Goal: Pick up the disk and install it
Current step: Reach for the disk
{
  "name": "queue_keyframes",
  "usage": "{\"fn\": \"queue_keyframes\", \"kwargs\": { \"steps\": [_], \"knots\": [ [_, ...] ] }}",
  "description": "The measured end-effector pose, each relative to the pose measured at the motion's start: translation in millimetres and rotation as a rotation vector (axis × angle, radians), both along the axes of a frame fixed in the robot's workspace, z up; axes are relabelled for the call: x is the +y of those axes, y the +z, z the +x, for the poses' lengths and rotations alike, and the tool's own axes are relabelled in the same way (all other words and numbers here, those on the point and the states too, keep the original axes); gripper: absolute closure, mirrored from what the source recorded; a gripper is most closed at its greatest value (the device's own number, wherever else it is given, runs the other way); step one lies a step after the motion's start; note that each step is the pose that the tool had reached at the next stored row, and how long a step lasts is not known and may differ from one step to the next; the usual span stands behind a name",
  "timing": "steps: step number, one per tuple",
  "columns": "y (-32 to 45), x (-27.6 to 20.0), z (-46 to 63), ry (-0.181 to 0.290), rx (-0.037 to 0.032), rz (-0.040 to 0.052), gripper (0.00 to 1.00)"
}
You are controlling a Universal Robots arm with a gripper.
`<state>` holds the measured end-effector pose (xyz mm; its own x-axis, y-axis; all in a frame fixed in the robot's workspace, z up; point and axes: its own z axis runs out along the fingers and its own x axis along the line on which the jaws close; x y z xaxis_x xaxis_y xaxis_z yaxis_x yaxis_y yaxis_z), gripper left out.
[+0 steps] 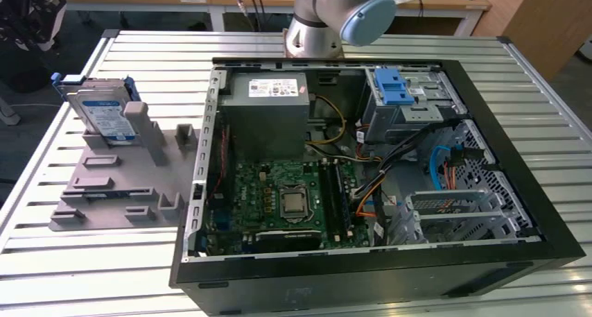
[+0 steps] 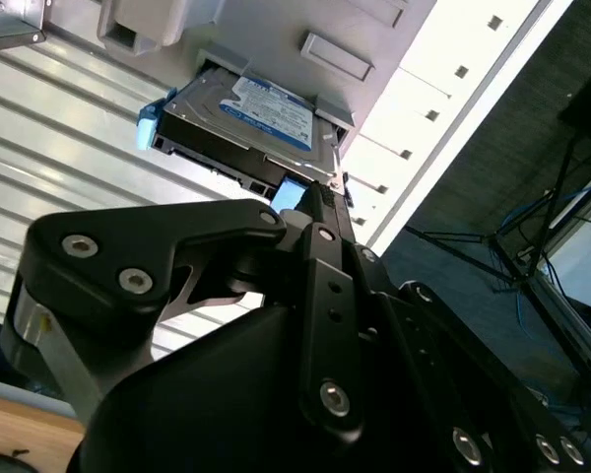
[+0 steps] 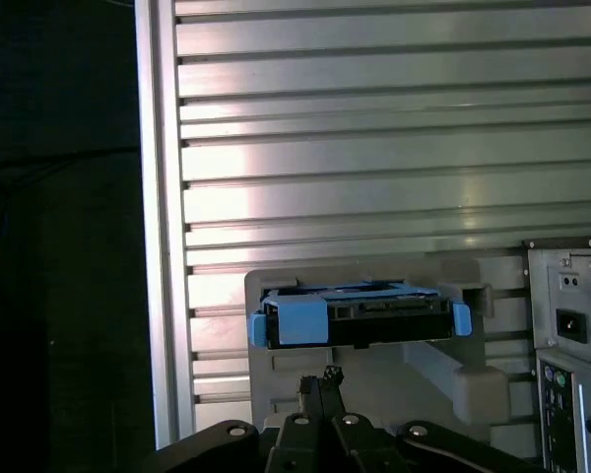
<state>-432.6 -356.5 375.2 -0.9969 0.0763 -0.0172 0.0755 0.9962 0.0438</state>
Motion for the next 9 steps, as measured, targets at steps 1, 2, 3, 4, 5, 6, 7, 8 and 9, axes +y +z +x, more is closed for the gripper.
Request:
{"fn": "queue_keyframes", "kwargs": {
  "steps": [1,2,3,4,5,6,7,8,9],
  "knots": [
    [-0.3,0.0,0.1,0.000,0.0007,0.0000,0.89],
    [-0.2,0.0,0.2,0.000,0.0013,-0.0001,0.89],
    [-0.2,0.0,0.2,0.000,0.0014,-0.0001,0.89],
    [-0.2,0.0,0.2,0.000,0.0015,-0.0002,0.89],
    [-0.2,0.0,0.2,0.000,0.0016,-0.0002,0.89],
    [-0.2,0.0,0.2,0.000,0.0015,-0.0002,0.89],
    [-0.2,0.0,0.2,0.000,0.0015,-0.0001,0.89],
    [-0.2,0.0,0.2,0.000,0.0016,-0.0001,0.89],
    [-0.2,0.0,0.2,0.000,0.0016,-0.0001,0.89]
  ]
}}
